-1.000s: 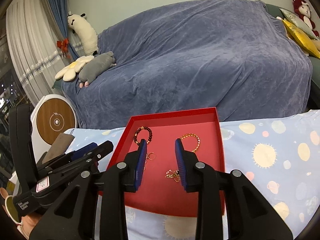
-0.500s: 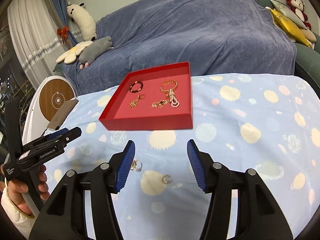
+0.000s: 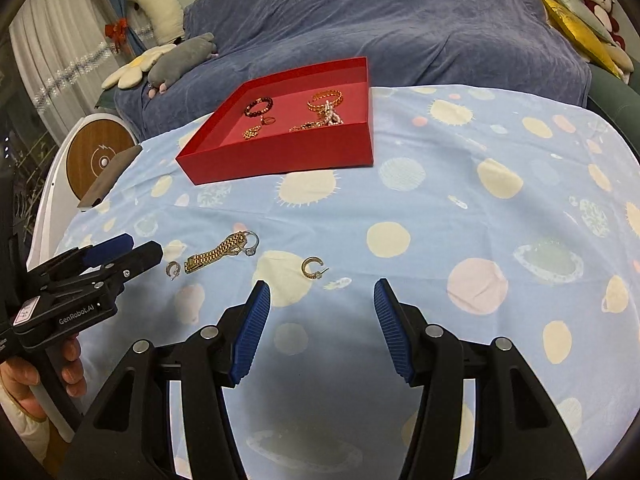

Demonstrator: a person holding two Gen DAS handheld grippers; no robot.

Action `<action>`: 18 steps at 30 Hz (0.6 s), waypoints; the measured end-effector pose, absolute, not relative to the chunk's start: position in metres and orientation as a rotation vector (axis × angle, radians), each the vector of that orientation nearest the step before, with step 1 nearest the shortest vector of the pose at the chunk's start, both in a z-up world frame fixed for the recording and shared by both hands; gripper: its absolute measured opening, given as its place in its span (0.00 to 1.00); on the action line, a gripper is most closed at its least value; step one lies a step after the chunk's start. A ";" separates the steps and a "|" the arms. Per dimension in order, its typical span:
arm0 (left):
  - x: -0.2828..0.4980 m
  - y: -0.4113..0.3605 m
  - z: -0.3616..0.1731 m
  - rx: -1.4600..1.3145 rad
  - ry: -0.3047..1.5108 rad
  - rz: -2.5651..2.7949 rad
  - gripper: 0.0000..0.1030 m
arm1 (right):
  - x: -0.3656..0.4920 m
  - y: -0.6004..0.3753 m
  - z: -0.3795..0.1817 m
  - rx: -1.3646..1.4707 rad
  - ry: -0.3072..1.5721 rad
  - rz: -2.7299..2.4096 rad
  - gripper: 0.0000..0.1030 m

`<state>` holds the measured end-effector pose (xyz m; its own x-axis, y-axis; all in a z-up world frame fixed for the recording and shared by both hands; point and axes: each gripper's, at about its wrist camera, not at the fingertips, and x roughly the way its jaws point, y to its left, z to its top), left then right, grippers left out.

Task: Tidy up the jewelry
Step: 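Grasp the gold watch band with the left tool while the right tool approaches the silver ring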

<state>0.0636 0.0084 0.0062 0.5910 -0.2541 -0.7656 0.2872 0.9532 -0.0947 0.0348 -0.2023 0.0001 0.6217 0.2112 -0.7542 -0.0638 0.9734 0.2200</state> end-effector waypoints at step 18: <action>0.076 -0.027 -0.035 0.145 0.919 -0.377 0.30 | 0.036 -0.205 -0.003 0.181 0.896 0.160 0.51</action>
<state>0.0764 -0.0268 -0.0351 0.5472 -0.2553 -0.7971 0.3776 0.9252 -0.0371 0.0356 -0.2051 -0.0029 0.6148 0.2136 -0.7592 -0.0630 0.9728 0.2228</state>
